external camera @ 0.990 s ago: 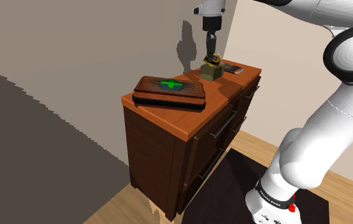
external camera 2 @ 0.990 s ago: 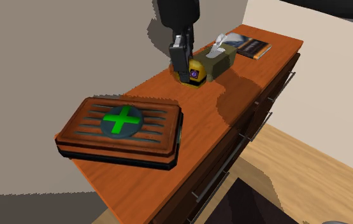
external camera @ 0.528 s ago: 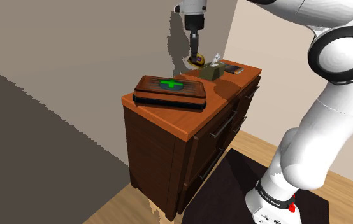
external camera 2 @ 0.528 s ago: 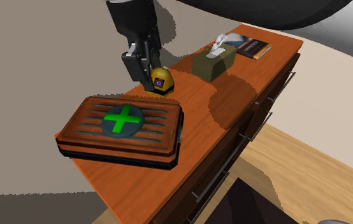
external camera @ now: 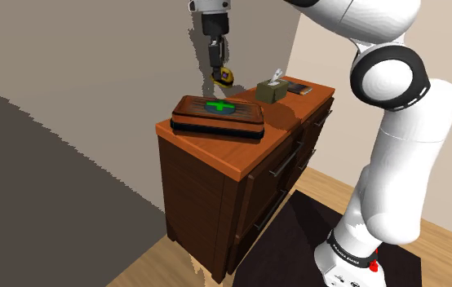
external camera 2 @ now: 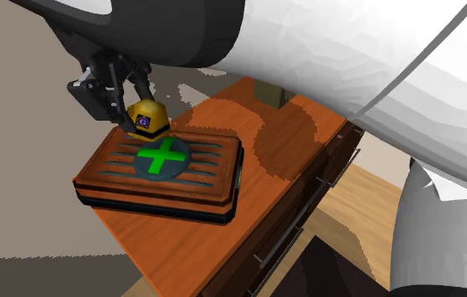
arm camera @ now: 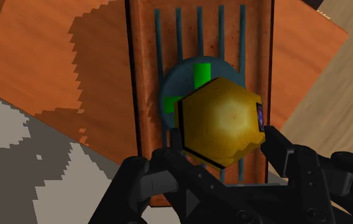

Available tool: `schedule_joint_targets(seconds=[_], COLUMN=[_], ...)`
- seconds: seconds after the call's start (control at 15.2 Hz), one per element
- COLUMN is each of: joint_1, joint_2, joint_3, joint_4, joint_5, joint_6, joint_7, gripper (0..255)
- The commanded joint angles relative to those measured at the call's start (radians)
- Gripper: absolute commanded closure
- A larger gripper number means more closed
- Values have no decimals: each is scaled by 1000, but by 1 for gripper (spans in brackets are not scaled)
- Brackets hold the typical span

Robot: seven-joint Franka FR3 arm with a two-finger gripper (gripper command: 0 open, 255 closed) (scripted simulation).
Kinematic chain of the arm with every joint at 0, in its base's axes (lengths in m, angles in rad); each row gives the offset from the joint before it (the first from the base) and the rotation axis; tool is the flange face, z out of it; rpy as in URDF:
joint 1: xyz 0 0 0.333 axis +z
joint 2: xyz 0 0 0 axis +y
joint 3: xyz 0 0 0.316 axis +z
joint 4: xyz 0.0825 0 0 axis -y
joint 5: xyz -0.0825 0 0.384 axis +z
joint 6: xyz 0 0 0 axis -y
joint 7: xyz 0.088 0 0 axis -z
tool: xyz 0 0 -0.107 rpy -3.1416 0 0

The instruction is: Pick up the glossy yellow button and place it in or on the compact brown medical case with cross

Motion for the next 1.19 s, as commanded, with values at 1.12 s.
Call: schedule_joint_targets(seconds=[1.12], joint_1=[15], joint_2=[-80], joint_3=[11], joint_4=[-298], joint_5=[6], joint_6=[214], joint_7=[49], gripper=[255])
